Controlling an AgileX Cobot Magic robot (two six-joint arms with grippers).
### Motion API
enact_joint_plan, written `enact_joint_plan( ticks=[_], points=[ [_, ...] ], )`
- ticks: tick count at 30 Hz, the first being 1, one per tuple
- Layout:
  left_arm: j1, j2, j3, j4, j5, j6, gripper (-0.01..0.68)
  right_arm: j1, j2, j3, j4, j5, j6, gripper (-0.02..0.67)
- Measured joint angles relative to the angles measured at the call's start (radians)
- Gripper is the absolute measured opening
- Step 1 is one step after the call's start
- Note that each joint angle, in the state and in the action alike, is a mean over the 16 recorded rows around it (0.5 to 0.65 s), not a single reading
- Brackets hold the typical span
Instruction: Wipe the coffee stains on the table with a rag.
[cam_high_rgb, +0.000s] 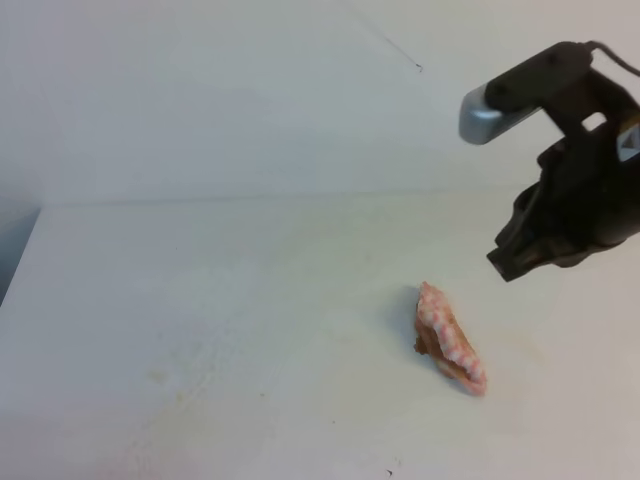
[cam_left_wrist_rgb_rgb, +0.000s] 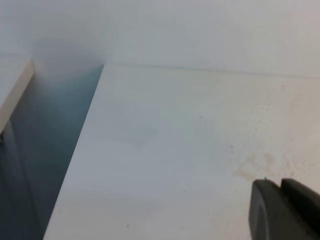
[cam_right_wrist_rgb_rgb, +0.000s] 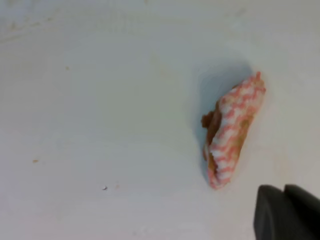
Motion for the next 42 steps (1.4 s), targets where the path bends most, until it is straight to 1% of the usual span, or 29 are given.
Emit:
enact_joint_plan(
  ticks=[3,6,12,17,22,32,37,42],
  points=[
    [0.000,0.000,0.000,0.000,0.000,0.000,0.000,0.000,-0.080,0.012,0.031,0.024,-0.016,0.029],
    [0.000,0.000,0.000,0.000,0.000,0.000,0.000,0.000,-0.171,0.036,0.053,0.034,-0.012,0.007],
    [0.000,0.000,0.000,0.000,0.000,0.000,0.000,0.000,-0.345,0.101,0.072,0.028,0.039,-0.001],
    [0.000,0.000,0.000,0.000,0.000,0.000,0.000,0.000,-0.441,0.149,0.056,0.015,0.098,-0.002],
    [0.000,0.001,0.000,0.000,0.000,0.000,0.000,0.000,-0.470,0.172,0.039,0.009,0.139,-0.002],
    [0.000,0.002,0.000,0.000,0.000,0.000,0.000,-0.010,-0.441,0.181,0.035,0.006,0.146,-0.002],
    [0.000,0.002,0.000,0.000,0.000,0.000,0.000,-0.047,-0.451,0.185,0.035,0.005,0.146,-0.002],
    [0.000,0.002,0.000,0.000,0.000,0.000,0.000,-0.114,-0.508,0.186,0.035,0.005,0.147,-0.002]
  ],
)
